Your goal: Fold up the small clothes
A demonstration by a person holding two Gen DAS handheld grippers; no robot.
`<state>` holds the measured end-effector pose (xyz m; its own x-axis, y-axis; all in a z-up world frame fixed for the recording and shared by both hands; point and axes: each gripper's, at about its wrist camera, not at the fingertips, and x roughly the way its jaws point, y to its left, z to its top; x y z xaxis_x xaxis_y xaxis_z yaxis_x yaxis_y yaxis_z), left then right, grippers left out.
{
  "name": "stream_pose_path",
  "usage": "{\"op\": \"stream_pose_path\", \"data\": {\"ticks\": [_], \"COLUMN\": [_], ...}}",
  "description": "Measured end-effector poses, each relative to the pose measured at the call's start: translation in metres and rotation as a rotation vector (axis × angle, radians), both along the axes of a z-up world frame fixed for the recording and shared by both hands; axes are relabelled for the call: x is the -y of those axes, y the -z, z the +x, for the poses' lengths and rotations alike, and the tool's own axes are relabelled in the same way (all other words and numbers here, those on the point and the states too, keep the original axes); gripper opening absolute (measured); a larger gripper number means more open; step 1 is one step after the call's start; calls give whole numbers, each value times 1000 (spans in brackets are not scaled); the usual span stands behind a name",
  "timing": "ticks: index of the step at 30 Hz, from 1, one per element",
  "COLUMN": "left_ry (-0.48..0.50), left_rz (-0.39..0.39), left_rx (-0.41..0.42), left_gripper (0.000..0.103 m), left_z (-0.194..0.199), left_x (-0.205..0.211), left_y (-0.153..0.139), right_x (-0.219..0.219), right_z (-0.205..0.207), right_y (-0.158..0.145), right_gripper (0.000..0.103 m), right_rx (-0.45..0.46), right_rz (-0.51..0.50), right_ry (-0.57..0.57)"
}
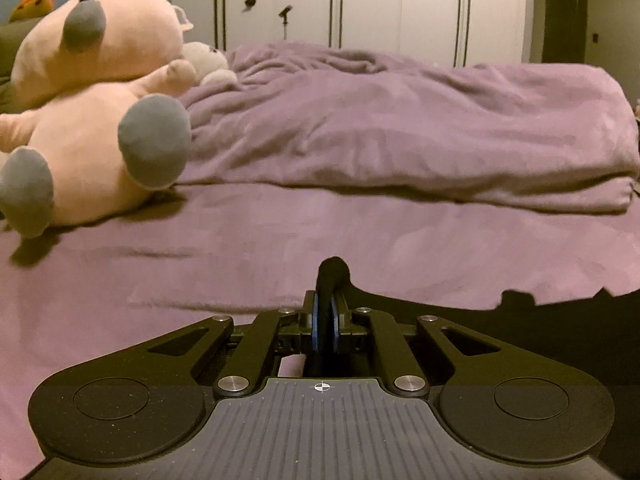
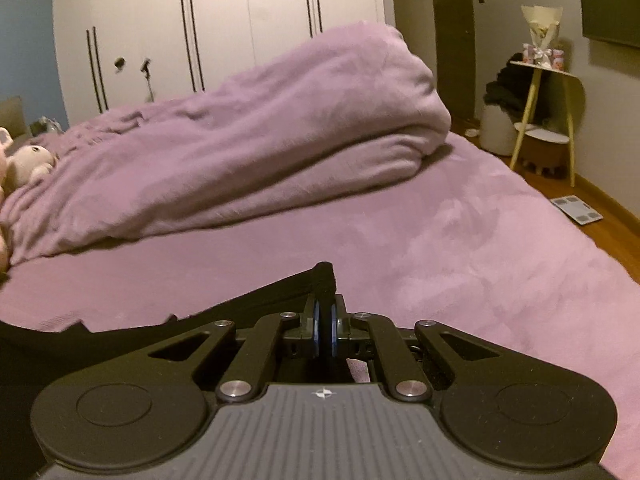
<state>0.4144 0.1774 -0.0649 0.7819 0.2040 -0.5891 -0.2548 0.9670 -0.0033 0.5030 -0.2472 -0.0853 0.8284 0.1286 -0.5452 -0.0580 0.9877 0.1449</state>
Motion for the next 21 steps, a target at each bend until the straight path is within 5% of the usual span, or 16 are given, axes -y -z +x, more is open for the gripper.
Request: {"op": "stream_pose_path", "data": {"ticks": [4,6,8,11,13,14,15,17,21], "left_ry": [-54,-39,54,133,119,89,76,73,7], "left_rz": [44,-27,-223,-475,-513,-466,-424,-393,-375], "left_rx": [-3,49,92,94,33,17,12,12,6], "left_gripper": [16,25,60,67,66,64,62,60,56], "left_z": [-14,-33,-55,-84,-95,-103,-108,-119,-148], "left_x": [6,16,29,46,53,54,53,42,13], "left_y": [0,-9,-13,6,25,32,35,35,28], "right_x": [-5,-9,-12,-26,-40,-44,-43,-31,35], "right_z": [2,-9,-34,-72,-96,-109,-118,-132,-150], "right_y": [9,5,2,24,52,66,78,90,87], "right_gripper": [15,26,35,43,43,43,41,11,2], "right_rx": [23,67,102,-11,-131,-170,-202,-215,-176], "right_rz": [-50,-69,104,545,774,850,866,800,695], "right_ry": [72,131,76,-158,-259,-260,-243,-212,-60]}}
